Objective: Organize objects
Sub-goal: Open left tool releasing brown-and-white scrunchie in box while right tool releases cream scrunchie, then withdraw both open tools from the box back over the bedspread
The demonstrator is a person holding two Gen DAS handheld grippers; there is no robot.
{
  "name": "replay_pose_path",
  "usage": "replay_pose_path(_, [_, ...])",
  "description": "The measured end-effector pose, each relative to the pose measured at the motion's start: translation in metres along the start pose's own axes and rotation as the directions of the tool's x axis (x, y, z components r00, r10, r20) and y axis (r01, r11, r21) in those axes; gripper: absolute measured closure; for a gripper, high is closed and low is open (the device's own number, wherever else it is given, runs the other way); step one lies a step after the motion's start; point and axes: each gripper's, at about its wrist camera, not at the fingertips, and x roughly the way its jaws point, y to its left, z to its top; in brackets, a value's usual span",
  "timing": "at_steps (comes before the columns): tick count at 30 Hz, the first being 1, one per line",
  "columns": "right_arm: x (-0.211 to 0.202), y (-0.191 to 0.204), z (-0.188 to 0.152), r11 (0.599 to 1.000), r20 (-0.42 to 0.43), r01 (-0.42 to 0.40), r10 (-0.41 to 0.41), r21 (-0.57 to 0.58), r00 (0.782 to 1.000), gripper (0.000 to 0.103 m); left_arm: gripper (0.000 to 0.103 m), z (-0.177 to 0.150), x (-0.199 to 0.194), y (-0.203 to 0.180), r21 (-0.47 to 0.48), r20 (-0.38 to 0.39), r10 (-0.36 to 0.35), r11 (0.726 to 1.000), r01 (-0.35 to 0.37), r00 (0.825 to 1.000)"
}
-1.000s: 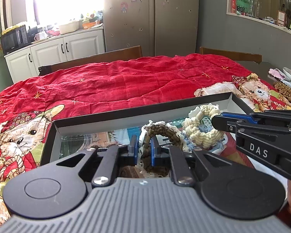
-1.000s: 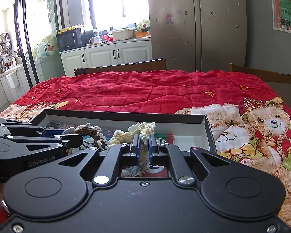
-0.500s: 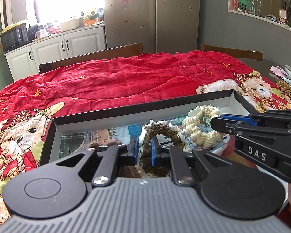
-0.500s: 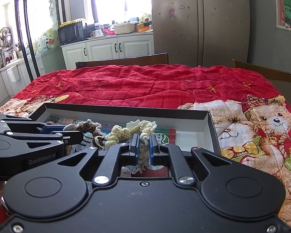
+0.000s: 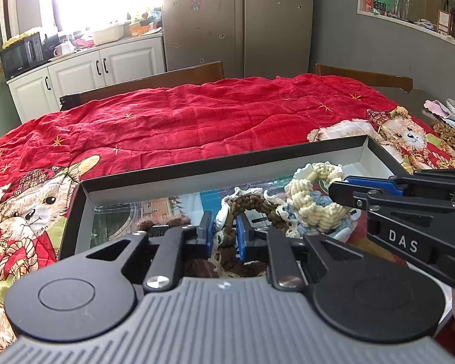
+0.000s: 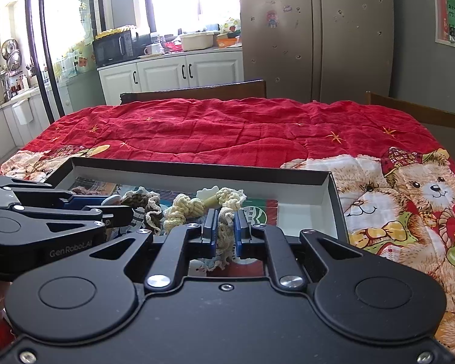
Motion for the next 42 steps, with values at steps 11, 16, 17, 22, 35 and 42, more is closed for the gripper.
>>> replay_pose_path(11, [0.0,0.001,0.0,1.0,-0.004,-0.007,0.007,-0.004,1.0,0.087,0.062,0.001,-0.001,0.0,0.001,0.005,0.004,1.0,-0.004,1.0])
replay_pose_path(16, [0.0,0.001,0.0,1.0,-0.004,-0.004,0.004,0.003,1.0,0.086,0.059,0.0,-0.001,0.0,0.0,0.007,0.004,1.0,-0.004,1.0])
replay_pose_path(17, [0.001,0.0,0.0,1.0,-0.005,-0.004,0.004,0.007,1.0,0.084,0.057,0.0,-0.001,0.0,-0.001,0.006,0.004,1.0,-0.004,1.0])
replay_pose_path(22, [0.001,-0.002,0.0,1.0,-0.006,-0.004,0.004,0.016,1.0,0.078,0.048,0.001,-0.002,0.0,0.003,0.011,0.005,1.0,-0.005,1.0])
replay_pose_path(35, [-0.005,-0.001,0.0,1.0,0.016,0.014,-0.014,0.013,1.0,0.062,0.03,0.001,-0.012,-0.001,0.009,0.048,0.014,1.0,-0.015,0.999])
replay_pose_path(42, [-0.01,0.001,0.0,1.0,0.039,0.03,-0.03,0.006,0.999,0.056,0.025,0.003,-0.022,-0.001,0.014,0.066,0.022,1.0,-0.023,0.998])
